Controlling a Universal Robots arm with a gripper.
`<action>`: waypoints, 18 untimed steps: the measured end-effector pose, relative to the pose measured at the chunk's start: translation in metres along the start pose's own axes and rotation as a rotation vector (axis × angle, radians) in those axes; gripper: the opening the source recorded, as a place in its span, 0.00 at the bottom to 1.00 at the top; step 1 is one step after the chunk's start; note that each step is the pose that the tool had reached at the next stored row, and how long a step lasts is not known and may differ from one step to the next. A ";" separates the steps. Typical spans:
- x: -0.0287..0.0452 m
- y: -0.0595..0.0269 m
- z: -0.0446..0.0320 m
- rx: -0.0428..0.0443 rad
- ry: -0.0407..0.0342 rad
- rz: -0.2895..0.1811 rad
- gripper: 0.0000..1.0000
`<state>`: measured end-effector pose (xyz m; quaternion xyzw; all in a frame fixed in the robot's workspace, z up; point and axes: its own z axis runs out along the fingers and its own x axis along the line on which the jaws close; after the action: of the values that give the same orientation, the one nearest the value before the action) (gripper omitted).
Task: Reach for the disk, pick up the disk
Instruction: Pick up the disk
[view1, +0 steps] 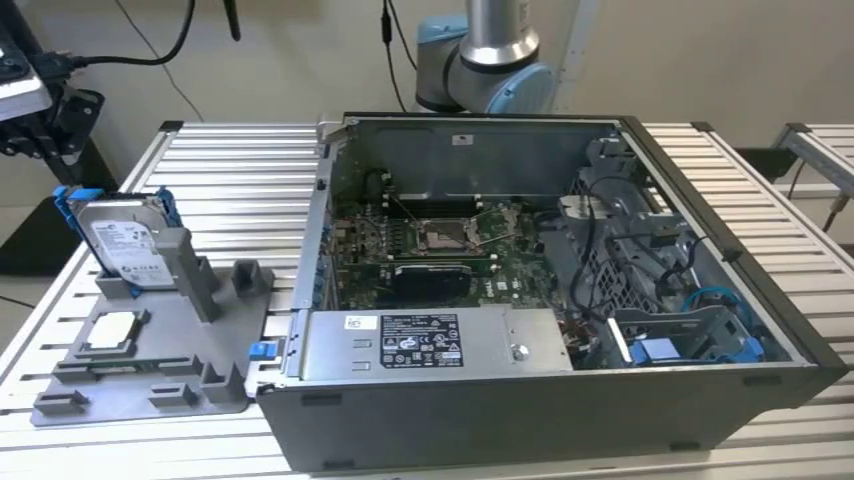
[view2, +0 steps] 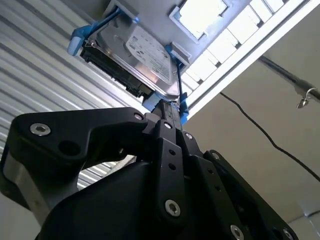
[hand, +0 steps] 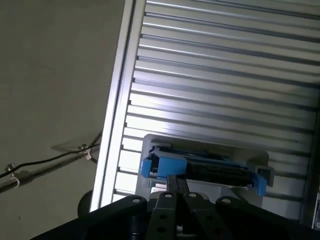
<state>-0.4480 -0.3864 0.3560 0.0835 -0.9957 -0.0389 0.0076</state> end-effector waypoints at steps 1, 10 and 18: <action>0.0000 0.0000 0.0000 0.0002 0.0014 -0.019 0.00; 0.0000 0.0000 0.0000 0.0016 0.0143 -0.182 0.00; 0.0000 -0.0001 0.0000 0.0028 0.0256 -0.326 0.00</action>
<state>-0.4480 -0.3865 0.3559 0.2446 -0.9688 -0.0371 0.0138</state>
